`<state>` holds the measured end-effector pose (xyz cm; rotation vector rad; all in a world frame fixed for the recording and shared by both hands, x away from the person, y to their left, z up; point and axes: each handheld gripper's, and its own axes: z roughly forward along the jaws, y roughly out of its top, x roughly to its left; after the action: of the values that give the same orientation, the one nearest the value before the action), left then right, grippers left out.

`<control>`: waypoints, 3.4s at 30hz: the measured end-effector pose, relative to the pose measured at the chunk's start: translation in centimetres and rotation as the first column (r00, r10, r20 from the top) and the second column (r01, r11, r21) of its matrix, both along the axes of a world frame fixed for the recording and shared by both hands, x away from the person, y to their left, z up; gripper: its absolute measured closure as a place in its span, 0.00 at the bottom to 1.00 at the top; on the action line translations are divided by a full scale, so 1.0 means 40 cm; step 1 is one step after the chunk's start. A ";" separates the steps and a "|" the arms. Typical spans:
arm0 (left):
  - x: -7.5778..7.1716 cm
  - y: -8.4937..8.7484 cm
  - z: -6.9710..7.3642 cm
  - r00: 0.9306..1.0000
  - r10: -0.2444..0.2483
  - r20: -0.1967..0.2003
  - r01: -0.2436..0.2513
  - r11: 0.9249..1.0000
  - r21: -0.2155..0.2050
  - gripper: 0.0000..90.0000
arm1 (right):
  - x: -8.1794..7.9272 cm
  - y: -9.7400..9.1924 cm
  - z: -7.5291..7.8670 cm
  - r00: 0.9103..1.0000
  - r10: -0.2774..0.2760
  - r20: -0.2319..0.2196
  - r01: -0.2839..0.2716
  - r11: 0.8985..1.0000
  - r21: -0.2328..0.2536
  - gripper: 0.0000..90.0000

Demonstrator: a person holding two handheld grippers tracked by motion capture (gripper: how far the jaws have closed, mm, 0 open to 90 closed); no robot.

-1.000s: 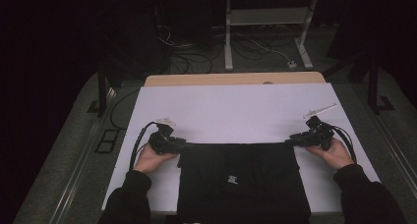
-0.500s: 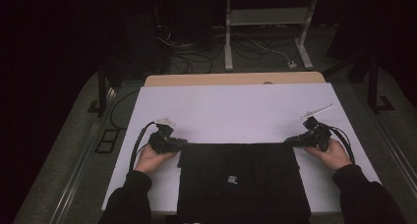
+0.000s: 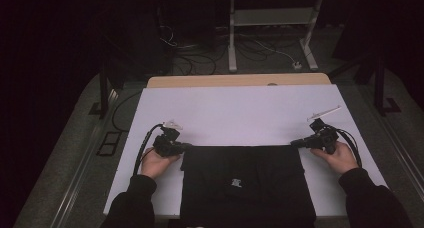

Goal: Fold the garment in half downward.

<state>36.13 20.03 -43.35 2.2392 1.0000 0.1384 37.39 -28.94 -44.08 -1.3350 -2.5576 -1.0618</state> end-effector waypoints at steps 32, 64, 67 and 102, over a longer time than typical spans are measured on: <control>0.042 0.016 0.070 0.986 0.051 0.160 -0.061 0.996 0.058 0.98 | 0.036 0.015 0.057 0.989 -0.106 0.101 0.113 0.991 -0.072 0.97; 0.172 -0.004 0.190 0.981 0.093 0.167 -0.109 0.990 0.089 0.97 | 0.163 0.037 0.167 0.971 -0.173 0.165 0.189 0.978 -0.090 0.97; 0.177 -0.005 0.198 0.979 0.109 0.174 -0.121 0.991 0.061 0.97 | 0.172 0.031 0.173 0.968 -0.191 0.162 0.205 0.976 -0.075 0.97; 0.269 -0.020 0.235 0.972 0.157 0.175 -0.168 0.985 0.048 0.97 | 0.268 0.070 0.224 0.955 -0.201 0.219 0.225 0.970 -0.088 0.97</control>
<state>46.88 19.25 -33.95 2.1571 1.0971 0.4326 48.10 -26.14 -35.10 -1.6427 -2.7061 -1.1651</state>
